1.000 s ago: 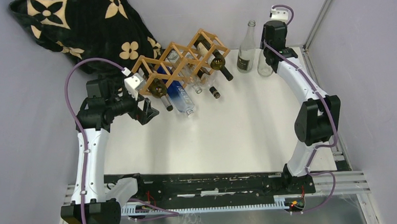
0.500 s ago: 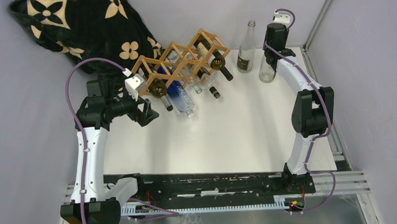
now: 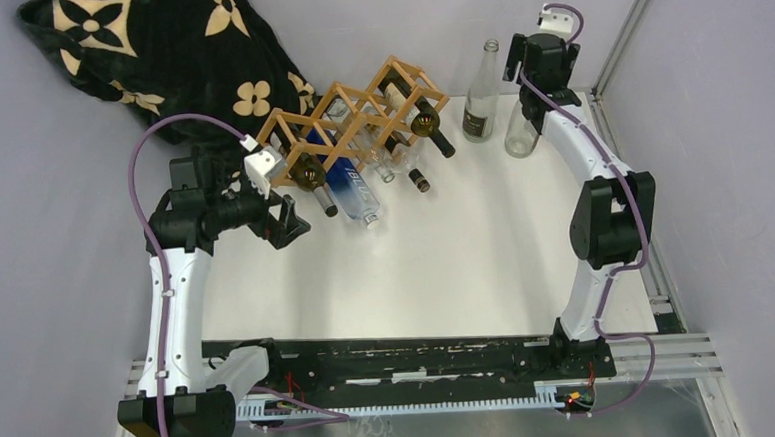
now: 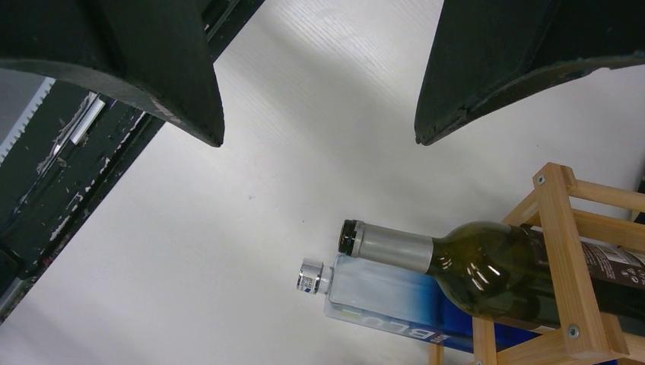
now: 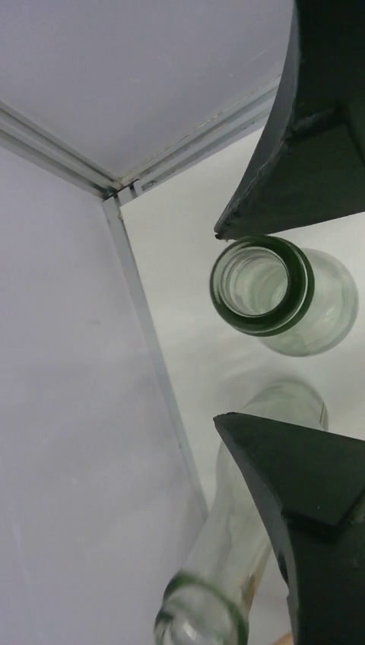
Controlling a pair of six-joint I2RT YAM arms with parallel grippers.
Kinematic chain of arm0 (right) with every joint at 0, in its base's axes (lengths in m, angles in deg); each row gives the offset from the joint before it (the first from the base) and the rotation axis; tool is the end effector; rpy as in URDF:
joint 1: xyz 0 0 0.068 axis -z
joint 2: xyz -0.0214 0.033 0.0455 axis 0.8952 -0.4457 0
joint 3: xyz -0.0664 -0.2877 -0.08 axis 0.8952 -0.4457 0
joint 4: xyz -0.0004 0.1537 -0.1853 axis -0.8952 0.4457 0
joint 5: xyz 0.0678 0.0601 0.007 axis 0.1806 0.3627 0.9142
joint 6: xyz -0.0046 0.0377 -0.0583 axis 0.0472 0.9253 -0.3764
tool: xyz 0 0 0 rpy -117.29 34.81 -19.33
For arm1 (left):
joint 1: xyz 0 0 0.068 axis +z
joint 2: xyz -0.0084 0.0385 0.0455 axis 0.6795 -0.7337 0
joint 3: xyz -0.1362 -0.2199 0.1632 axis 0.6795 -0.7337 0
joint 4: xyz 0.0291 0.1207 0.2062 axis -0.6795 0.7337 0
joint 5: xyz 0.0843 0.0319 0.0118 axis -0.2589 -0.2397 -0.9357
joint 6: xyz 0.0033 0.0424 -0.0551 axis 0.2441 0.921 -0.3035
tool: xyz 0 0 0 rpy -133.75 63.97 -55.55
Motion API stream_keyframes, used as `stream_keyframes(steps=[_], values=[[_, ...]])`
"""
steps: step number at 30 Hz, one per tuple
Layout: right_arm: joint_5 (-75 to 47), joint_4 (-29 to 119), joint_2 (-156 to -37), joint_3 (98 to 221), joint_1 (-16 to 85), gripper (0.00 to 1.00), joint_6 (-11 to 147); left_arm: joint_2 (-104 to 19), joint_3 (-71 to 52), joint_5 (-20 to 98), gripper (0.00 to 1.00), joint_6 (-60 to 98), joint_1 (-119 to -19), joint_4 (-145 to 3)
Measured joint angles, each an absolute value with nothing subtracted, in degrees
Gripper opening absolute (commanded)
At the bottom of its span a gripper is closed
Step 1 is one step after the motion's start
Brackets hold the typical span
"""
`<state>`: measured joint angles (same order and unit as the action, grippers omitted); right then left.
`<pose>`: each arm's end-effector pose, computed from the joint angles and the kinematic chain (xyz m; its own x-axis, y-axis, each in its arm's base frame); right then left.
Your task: Take the wine bottle off the wine rack
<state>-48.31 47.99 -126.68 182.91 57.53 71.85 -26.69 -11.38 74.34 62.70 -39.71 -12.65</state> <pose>0.4778 0.0248 0.3691 -0.2025 0.1437 -0.9687 0.3786 0.9238 0.0579 0.1606 -0.0304 0.3871 -0.3721 0.3678 -0.8522 0.7563 0.6524 -0.0487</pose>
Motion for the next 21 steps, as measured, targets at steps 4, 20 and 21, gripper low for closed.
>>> stream_keyframes(steps=[4, 20, 21], values=[[-47.3, 48.3, -124.1, 183.4, 57.5, 0.98, 72.1, -26.7, -10.8, 74.2, 1.0, 62.9, -39.7, -11.6], [-45.2, 52.5, -90.6, 165.8, 44.6, 0.98, 75.3, -30.1, -6.5, 62.9, 1.0, 59.2, -39.7, -13.6], [-44.3, 52.5, -89.7, 165.7, 41.5, 0.95, 75.4, -30.3, -6.4, 62.2, 1.0, 59.1, -39.7, -13.8]])
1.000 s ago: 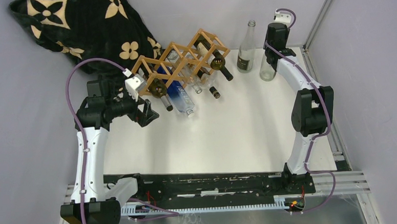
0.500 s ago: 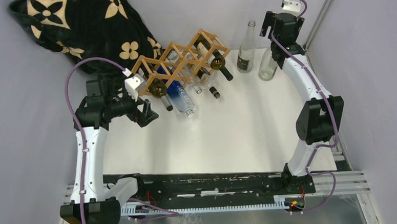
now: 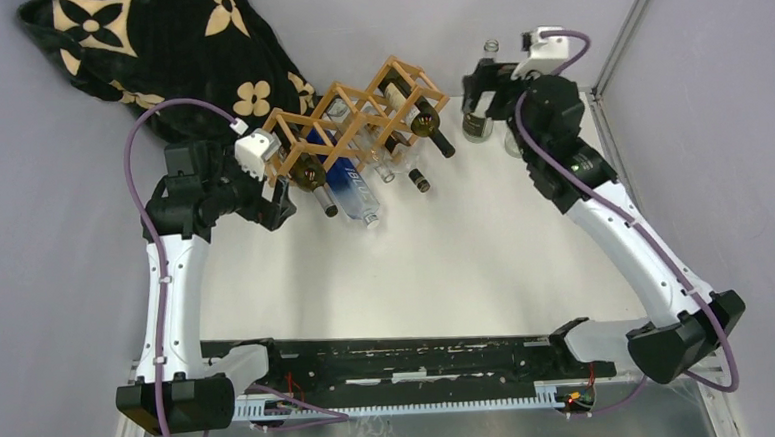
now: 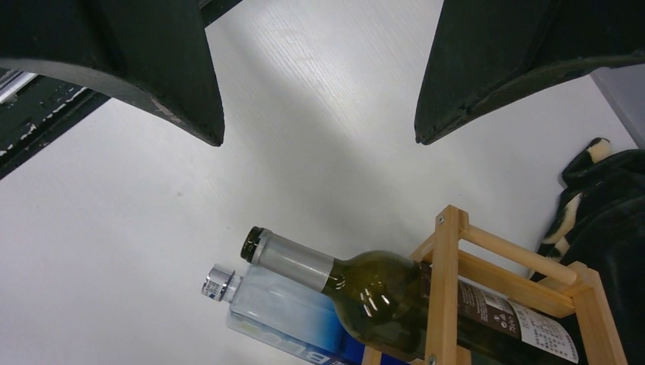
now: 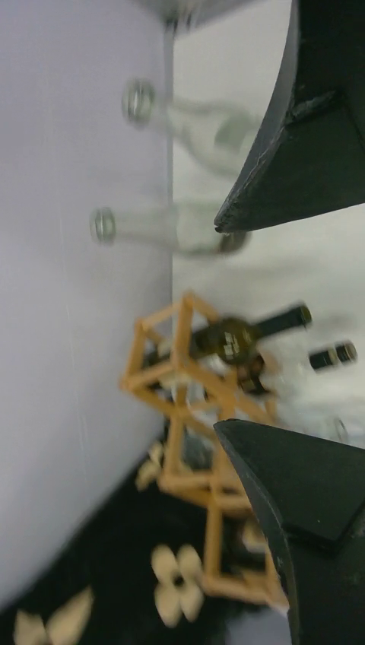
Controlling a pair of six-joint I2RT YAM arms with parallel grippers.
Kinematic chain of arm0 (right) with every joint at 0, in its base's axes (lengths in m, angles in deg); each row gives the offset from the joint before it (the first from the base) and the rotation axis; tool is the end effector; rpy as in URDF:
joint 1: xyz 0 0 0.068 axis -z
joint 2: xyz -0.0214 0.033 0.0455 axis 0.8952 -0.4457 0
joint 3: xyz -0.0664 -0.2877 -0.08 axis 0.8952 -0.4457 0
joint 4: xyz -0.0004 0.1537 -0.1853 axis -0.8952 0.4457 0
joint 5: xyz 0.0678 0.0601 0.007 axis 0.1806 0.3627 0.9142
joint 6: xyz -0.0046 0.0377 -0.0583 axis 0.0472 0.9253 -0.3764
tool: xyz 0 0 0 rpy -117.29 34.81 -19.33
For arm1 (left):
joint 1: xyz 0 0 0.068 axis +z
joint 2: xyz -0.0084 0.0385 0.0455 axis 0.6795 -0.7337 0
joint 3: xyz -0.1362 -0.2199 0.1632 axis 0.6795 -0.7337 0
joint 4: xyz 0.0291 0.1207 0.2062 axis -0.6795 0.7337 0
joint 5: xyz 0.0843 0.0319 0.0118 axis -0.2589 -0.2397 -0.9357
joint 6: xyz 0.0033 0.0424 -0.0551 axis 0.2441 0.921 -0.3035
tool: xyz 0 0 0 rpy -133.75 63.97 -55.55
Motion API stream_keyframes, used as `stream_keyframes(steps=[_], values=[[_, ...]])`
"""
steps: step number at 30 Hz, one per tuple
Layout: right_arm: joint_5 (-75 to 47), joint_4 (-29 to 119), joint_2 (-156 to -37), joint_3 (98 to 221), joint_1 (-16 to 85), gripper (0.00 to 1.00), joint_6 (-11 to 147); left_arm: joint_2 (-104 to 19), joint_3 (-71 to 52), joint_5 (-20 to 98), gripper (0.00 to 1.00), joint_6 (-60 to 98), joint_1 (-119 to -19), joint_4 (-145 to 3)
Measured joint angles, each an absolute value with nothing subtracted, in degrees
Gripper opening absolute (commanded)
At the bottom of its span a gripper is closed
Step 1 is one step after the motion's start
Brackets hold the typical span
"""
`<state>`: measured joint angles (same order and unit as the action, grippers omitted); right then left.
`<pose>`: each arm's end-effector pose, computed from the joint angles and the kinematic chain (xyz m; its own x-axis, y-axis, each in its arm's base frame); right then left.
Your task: Take the wine bottle off the wine rack
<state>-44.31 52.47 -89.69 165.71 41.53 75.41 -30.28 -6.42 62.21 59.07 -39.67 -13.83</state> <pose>0.2656 0.0839 0.4880 -0.0031 0.2419 -0.9703 0.0112 0.9702 0.2419 0.1830 -0.0195 0.3995 -0.4431 0.3863 -0.8090 0.6222 0.7822 0.0328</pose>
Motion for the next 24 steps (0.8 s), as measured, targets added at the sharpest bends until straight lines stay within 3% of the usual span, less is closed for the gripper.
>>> stream_keyframes(steps=[6, 12, 18, 24], values=[[-33.8, 52.9, -90.7, 162.8, 29.3, 0.88, 79.1, -30.7, -6.4, 59.2, 1.0, 59.0, -39.6, -14.7], [-23.0, 57.6, -108.0, 170.4, 18.6, 0.9, 81.1, -29.3, -9.9, 53.9, 1.0, 60.6, -39.6, -17.1], [-15.8, 61.5, -120.9, 176.8, 13.4, 0.89, 83.0, -27.5, -13.1, 51.6, 1.0, 63.7, -39.5, -17.0], [-12.3, 62.3, -126.0, 181.0, 13.5, 0.88, 85.5, -26.0, -14.1, 51.1, 1.0, 65.7, -39.5, -17.0]])
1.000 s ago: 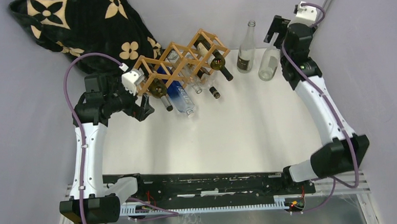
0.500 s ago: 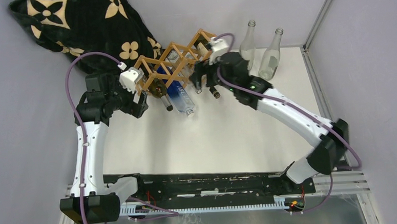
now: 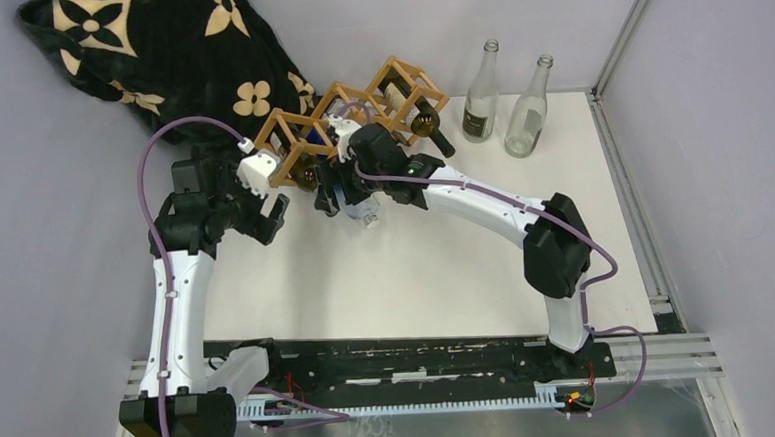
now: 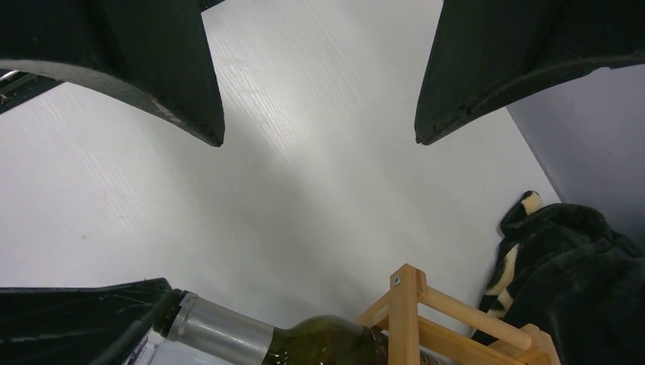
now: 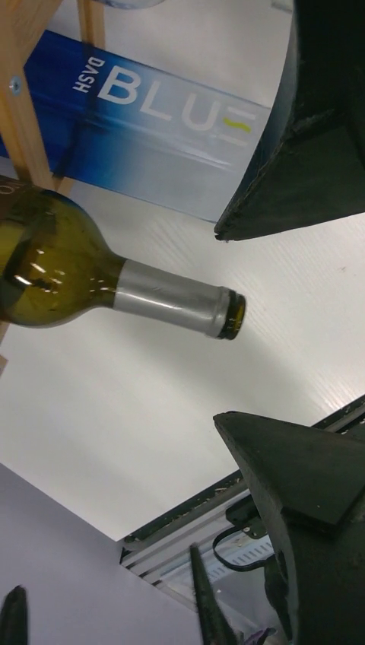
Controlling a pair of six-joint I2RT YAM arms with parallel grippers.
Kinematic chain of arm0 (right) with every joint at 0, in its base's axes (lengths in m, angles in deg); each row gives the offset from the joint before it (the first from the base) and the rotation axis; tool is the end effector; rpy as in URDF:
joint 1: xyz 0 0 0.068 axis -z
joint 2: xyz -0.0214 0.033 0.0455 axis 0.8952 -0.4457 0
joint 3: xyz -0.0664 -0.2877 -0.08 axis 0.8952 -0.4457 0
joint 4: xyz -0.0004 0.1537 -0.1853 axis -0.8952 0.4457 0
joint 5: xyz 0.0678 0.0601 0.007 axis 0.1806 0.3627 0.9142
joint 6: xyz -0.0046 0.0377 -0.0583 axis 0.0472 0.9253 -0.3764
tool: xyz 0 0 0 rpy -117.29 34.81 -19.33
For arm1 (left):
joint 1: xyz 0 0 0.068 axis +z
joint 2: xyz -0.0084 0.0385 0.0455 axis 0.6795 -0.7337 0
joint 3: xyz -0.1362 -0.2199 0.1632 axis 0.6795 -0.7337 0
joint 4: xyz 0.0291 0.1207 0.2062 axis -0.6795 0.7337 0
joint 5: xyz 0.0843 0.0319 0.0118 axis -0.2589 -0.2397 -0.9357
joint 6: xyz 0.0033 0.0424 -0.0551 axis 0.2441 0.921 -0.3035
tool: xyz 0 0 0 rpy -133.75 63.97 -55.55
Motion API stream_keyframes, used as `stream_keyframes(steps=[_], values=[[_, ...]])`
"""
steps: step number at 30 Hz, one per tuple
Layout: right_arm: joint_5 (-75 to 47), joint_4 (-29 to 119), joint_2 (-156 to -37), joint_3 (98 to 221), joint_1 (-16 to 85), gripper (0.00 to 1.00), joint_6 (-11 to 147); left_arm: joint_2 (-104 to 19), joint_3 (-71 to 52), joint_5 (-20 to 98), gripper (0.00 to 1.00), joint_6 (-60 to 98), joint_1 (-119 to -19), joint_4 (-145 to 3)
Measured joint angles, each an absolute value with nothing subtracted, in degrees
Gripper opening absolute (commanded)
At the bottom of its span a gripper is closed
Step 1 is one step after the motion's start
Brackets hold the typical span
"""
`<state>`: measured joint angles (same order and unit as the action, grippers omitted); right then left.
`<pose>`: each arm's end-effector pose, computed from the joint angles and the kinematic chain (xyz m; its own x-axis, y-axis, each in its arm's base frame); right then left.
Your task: Take the wine bottle off the wine rack
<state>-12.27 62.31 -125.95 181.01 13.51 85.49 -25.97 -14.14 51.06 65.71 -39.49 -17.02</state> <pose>0.2920 0.3627 0.3323 -0.6502 -0.1458 -0.7457 -0.6355 0.6423 0.4285 0.1718 -0.0097 0.3727 -0.4485 0.5178 -0.7285 0.5607 0.7977 0.2218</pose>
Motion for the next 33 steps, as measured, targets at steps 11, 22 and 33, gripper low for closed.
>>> stream_keyframes(steps=[11, 22, 33], values=[[-8.7, 62.0, -139.1, 194.2, 13.8, 0.83, 89.2, -25.1, -16.5, 53.3, 1.0, 68.0, -39.5, -16.6], [-8.1, 61.7, -143.4, 195.0, 14.1, 0.66, 92.3, -22.9, -17.0, 55.3, 1.0, 69.9, -39.5, -16.3], [-6.3, 60.7, -144.0, 194.6, 15.6, 0.08, 97.9, -21.2, -18.1, 57.5, 1.0, 72.6, -39.5, -14.6]])
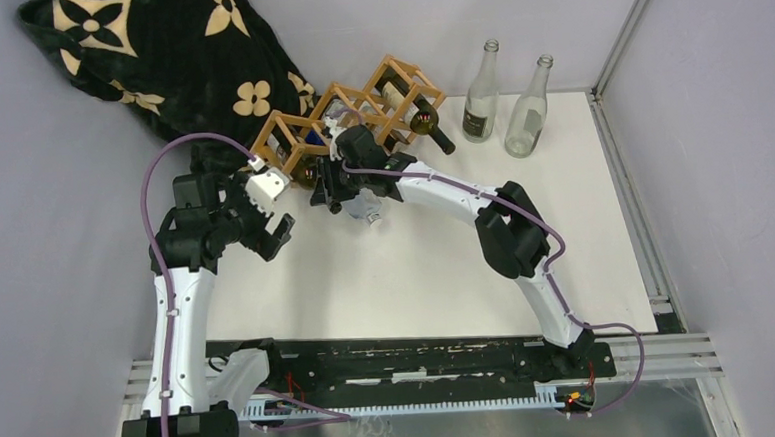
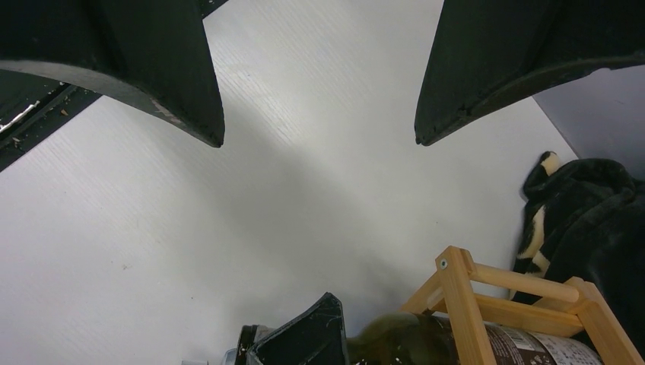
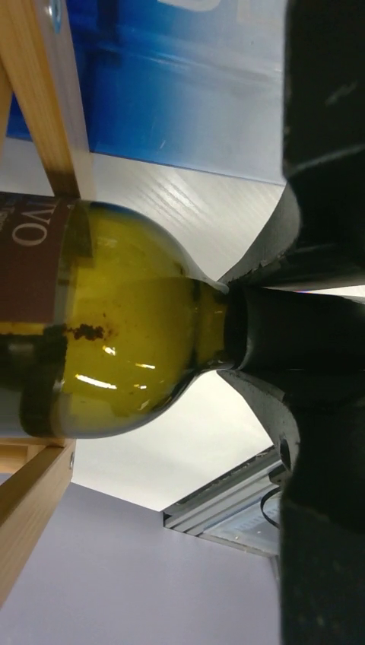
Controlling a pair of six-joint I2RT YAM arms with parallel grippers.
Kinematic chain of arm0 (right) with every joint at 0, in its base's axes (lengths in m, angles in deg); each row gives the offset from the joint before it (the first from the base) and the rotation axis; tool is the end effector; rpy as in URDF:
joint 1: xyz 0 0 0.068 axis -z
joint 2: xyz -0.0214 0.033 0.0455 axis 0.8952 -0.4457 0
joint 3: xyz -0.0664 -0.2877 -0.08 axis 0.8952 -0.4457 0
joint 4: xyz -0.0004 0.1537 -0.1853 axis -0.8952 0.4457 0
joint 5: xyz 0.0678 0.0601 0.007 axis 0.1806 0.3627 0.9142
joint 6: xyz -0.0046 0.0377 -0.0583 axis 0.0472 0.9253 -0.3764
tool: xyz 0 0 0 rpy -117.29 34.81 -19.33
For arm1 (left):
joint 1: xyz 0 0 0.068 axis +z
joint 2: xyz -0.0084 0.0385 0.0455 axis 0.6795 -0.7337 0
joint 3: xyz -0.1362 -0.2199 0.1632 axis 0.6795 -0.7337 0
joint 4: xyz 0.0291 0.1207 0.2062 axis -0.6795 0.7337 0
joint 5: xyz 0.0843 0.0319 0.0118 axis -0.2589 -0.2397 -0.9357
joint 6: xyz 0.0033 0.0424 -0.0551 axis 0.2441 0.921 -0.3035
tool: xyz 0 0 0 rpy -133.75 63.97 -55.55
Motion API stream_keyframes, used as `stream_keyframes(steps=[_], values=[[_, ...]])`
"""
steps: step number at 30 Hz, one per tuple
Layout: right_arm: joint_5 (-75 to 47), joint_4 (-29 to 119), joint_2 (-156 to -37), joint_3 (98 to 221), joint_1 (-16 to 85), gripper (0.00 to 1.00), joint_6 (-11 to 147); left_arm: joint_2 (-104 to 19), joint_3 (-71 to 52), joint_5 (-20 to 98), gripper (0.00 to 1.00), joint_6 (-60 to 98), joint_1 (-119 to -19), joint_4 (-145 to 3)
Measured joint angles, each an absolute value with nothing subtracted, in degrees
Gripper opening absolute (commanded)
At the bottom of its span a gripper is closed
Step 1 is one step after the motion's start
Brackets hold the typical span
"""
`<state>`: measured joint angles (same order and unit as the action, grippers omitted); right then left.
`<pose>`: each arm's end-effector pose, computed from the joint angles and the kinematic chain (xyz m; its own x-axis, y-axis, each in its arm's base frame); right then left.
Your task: Take the wine bottle off the wine rack
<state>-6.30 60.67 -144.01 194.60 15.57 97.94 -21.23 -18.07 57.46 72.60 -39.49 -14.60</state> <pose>0.3520 0.4129 0.2636 -0.8159 -0.0454 -0.5764 -0.4693 0.6342 0.6144 0.1459 -0.0170 0.3614 -0.3474 0.5814 -0.7357 0.6739 0.7004 0.2353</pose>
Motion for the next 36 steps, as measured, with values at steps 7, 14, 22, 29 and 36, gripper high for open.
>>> stream_keyframes(steps=[7, 14, 22, 29, 36], values=[[-4.5, 55.4, -142.0, 189.2, 15.6, 0.0, 98.1, -20.2, -19.7, 58.3, 1.0, 74.9, -39.5, -14.5], [-3.0, 51.9, -133.7, 177.4, 15.5, 0.0, 100.3, -20.0, -21.9, 58.4, 1.0, 77.8, -39.5, -14.2], [-1.1, 47.5, -123.0, 163.7, 15.3, 0.0, 102.5, -19.9, -23.3, 58.3, 1.0, 80.7, -39.5, -14.2], [0.1, 46.9, -114.6, 154.3, 15.3, 0.0, 102.6, -18.5, -23.4, 60.5, 1.0, 84.7, -39.5, -14.2], [2.1, 48.6, -106.7, 147.9, 15.2, 0.0, 101.5, -17.8, -23.7, 63.1, 1.0, 87.4, -39.5, -14.2]])
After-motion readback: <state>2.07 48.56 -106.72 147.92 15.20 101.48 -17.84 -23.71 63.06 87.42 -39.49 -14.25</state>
